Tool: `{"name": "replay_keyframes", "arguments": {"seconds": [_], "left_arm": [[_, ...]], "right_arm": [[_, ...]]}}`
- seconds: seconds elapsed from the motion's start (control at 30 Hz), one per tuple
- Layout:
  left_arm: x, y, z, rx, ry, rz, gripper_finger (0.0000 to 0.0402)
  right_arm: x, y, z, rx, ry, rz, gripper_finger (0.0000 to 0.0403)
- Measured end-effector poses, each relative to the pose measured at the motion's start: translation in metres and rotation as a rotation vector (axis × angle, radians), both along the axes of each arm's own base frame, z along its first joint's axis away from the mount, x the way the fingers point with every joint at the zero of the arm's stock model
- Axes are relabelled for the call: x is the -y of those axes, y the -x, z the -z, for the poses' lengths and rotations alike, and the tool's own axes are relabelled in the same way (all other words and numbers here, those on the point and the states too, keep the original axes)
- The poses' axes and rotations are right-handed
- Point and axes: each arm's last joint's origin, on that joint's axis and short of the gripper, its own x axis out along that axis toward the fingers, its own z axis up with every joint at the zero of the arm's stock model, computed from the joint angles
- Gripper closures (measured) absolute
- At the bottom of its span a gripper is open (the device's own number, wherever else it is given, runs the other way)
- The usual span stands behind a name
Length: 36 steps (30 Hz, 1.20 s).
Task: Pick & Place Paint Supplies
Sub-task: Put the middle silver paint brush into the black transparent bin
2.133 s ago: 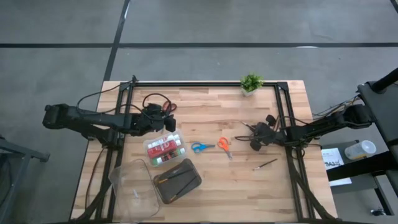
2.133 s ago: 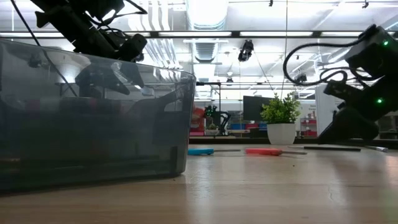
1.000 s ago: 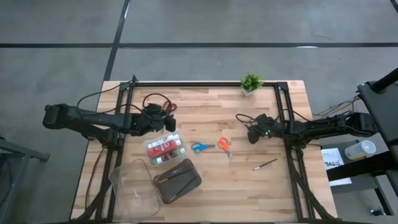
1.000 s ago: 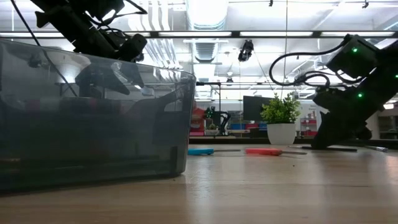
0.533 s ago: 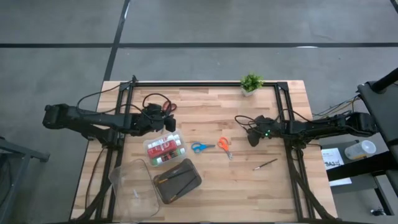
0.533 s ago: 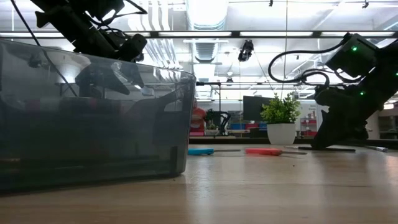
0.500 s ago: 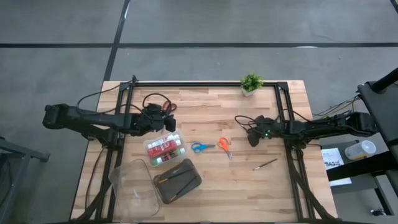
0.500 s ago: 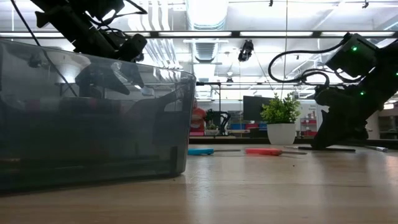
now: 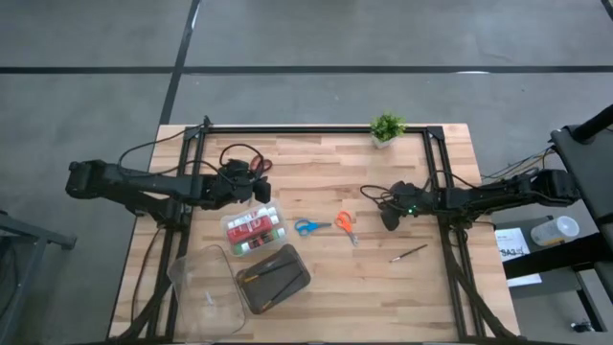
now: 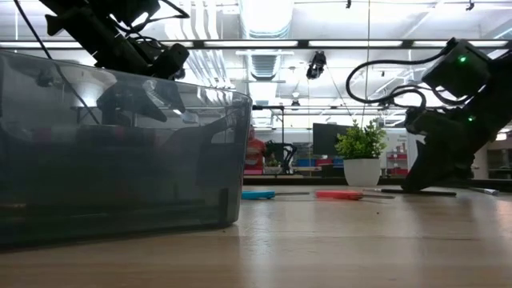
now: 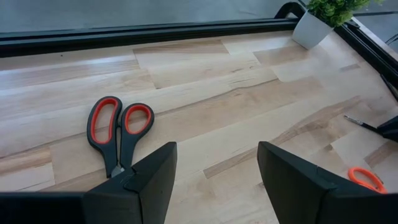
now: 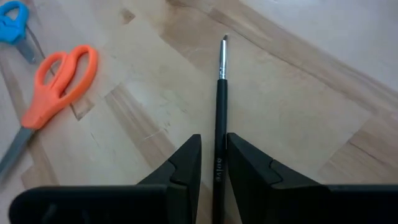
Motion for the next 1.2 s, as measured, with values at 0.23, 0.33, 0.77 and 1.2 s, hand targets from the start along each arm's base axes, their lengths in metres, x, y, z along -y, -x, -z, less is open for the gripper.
{"name": "replay_keyframes", "arguments": {"seconds": [0.23,0.33,0.77,1.2], "left_arm": [[0.000,0.000,0.000,0.000,0.000,0.000,0.0169],[0.000,0.000,0.000,0.000,0.000,0.000,0.0169],[0.000,0.000,0.000,0.000,0.000,0.000,0.0169],[0.000,0.000,0.000,0.000,0.000,-0.001,0.0169]], "right_arm": [[-0.004,-0.005,0.006,-0.037,0.090,-0.015,0.0330],[-0.005,-0.007,0.009,-0.056,0.131,-0.014,0.0331],[-0.005,-0.010,0.019,-0.118,0.207,0.000,0.0331],[-0.005,-0.010,0.020,-0.148,0.254,-0.047,0.0369]]}}
